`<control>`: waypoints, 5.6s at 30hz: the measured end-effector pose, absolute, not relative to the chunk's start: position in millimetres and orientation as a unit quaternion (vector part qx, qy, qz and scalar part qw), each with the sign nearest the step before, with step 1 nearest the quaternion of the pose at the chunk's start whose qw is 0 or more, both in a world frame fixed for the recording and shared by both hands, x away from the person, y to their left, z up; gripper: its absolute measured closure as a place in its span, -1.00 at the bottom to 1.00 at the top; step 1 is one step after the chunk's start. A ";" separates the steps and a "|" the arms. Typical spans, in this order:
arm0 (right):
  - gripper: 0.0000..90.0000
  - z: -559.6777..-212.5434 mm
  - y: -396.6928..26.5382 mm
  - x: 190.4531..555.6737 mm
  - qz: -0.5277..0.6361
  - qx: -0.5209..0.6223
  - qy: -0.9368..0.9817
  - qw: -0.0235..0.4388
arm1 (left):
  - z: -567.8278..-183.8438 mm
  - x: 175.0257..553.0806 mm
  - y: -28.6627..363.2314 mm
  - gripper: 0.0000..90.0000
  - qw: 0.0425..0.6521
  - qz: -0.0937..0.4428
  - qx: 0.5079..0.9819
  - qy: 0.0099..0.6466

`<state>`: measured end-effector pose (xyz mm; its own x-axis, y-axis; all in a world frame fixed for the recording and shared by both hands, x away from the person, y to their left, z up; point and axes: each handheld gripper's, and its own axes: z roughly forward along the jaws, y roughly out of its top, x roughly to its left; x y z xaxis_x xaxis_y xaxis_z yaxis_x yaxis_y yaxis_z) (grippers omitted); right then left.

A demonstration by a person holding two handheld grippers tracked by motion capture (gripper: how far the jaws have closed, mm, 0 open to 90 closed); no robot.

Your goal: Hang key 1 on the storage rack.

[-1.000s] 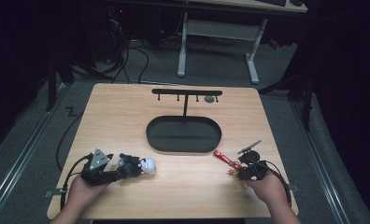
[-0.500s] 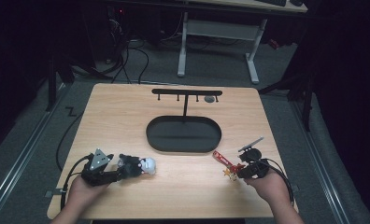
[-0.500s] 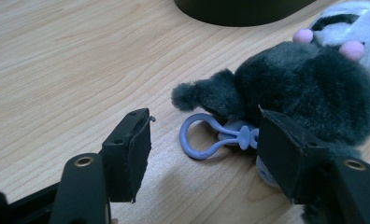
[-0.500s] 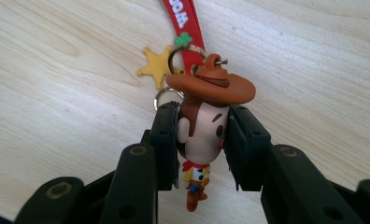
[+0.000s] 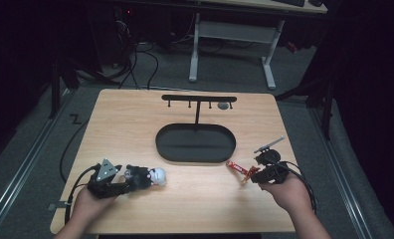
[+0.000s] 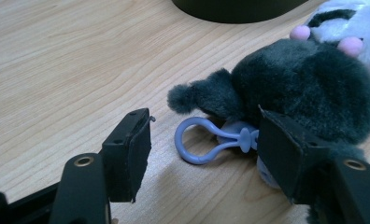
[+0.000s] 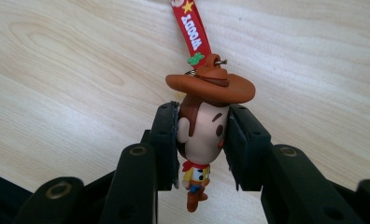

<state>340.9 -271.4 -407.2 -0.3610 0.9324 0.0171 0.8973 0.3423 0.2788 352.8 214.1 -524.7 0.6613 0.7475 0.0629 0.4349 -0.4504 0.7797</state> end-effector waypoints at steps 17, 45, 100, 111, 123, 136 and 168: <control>0.48 -355.8 -251.2 349.5 0.145 0.532 0.827 0.107 | -524.5 351.4 215.1 -0.22 0.384 0.204 0.827 0.357; 0.48 -330.3 -226.1 384.2 0.155 0.517 0.832 0.129 | -523.4 348.9 220.8 -0.22 0.390 0.207 0.820 0.363; 0.48 -317.7 -209.1 455.7 0.170 0.531 0.817 0.149 | -524.3 349.7 224.1 -0.21 0.393 0.205 0.818 0.366; 0.48 -313.4 -215.9 470.0 0.167 0.546 0.805 0.161 | -524.6 350.1 224.9 -0.21 0.391 0.204 0.820 0.365; 0.48 -305.0 -213.1 475.6 0.175 0.545 0.803 0.167 | -525.0 350.5 223.4 -0.22 0.390 0.201 0.822 0.363; 0.48 -318.5 -222.7 489.2 0.170 0.563 0.791 0.169 | -525.8 350.0 224.7 -0.22 0.385 0.201 0.825 0.361; 0.47 -384.5 -238.1 515.0 0.194 0.587 0.774 0.136 | -525.1 323.6 255.3 -0.20 0.380 0.222 0.807 0.393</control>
